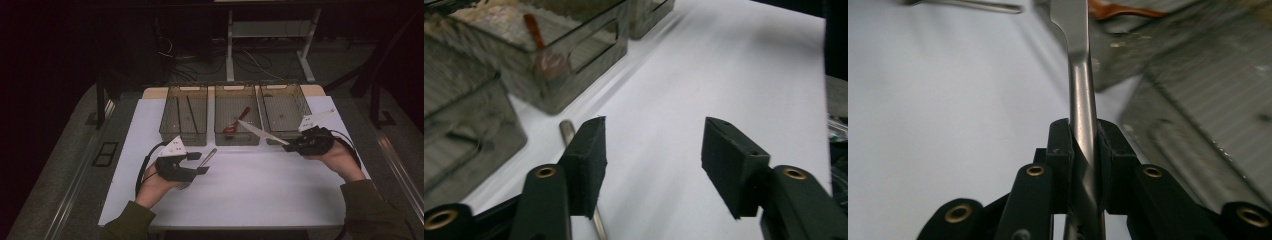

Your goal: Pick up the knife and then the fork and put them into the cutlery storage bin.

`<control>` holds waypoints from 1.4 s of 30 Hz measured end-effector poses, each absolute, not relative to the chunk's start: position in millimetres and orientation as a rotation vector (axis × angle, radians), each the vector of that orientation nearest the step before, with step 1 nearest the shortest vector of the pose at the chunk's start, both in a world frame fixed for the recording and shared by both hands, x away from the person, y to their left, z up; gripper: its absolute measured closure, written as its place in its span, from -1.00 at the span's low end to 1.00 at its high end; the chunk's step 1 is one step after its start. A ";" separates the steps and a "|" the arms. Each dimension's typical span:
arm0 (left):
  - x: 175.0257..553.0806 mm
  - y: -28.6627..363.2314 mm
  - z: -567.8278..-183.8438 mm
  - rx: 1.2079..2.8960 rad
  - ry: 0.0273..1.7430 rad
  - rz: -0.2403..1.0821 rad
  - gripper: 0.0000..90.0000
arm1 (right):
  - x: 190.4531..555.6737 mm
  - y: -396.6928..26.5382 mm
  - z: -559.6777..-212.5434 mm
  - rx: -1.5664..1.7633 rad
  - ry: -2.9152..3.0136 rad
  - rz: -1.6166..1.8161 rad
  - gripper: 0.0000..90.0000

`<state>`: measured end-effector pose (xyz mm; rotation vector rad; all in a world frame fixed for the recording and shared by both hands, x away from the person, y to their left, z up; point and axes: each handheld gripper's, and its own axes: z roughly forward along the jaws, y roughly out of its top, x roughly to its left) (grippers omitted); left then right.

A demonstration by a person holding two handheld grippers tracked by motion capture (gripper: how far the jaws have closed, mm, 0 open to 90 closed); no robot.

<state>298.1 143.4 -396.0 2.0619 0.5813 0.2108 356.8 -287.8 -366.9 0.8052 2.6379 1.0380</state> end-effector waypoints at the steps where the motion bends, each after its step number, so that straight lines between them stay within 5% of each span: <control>1: 296.7 145.0 -399.1 2.063 0.590 0.207 -0.12 | 360.3 -292.4 -364.9 0.837 2.621 1.042 0.71; 13: 287.5 153.9 -415.7 2.063 0.645 0.225 -0.40 | 410.6 -325.1 -349.4 1.165 2.431 0.929 0.71; 34: 287.9 150.6 -420.9 2.086 0.625 0.227 -0.46 | 474.2 -314.3 -378.0 1.438 2.380 0.780 0.70; 42: 287.9 150.8 -420.6 2.084 0.625 0.226 -0.45 | 472.4 -313.9 -380.6 1.439 2.368 0.807 0.44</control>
